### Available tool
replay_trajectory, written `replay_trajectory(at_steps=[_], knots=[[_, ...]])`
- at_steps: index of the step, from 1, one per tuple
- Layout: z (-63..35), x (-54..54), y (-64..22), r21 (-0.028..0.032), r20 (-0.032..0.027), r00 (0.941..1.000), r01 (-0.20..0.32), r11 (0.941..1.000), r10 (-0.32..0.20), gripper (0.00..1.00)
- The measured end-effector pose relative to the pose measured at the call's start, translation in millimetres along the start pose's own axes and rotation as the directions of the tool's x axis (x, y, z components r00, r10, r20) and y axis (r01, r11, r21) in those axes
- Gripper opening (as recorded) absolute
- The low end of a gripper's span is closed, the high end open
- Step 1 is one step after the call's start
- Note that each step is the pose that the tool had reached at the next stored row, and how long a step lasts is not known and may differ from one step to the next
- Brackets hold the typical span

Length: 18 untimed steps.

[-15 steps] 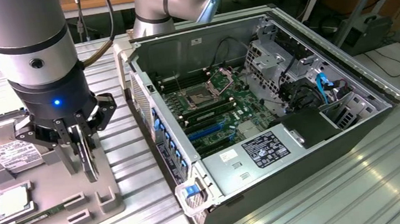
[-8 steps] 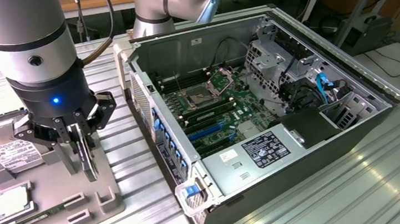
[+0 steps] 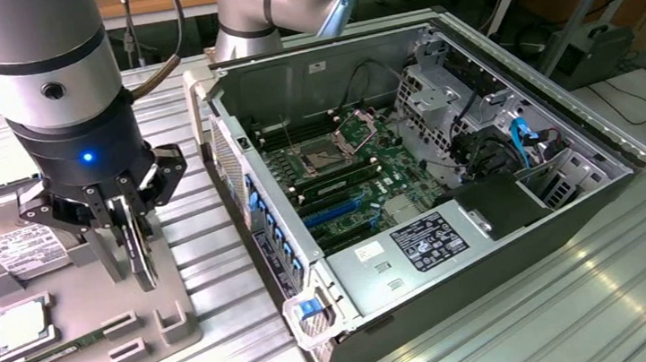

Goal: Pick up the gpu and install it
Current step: 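Pick up the gpu and move the gpu toward the slot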

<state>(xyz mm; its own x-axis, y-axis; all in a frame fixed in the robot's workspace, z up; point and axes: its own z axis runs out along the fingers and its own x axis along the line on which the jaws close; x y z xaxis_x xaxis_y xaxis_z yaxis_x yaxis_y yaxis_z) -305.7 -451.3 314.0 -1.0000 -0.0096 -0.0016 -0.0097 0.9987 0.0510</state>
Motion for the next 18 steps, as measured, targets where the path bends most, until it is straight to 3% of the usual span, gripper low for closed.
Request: replay_trajectory(at_steps=[18], knots=[[-7.6, 0.0, 0.4, 0.0001, -0.0001, 1.0000, 0.000, 1.0000, 0.000, 0.28]])
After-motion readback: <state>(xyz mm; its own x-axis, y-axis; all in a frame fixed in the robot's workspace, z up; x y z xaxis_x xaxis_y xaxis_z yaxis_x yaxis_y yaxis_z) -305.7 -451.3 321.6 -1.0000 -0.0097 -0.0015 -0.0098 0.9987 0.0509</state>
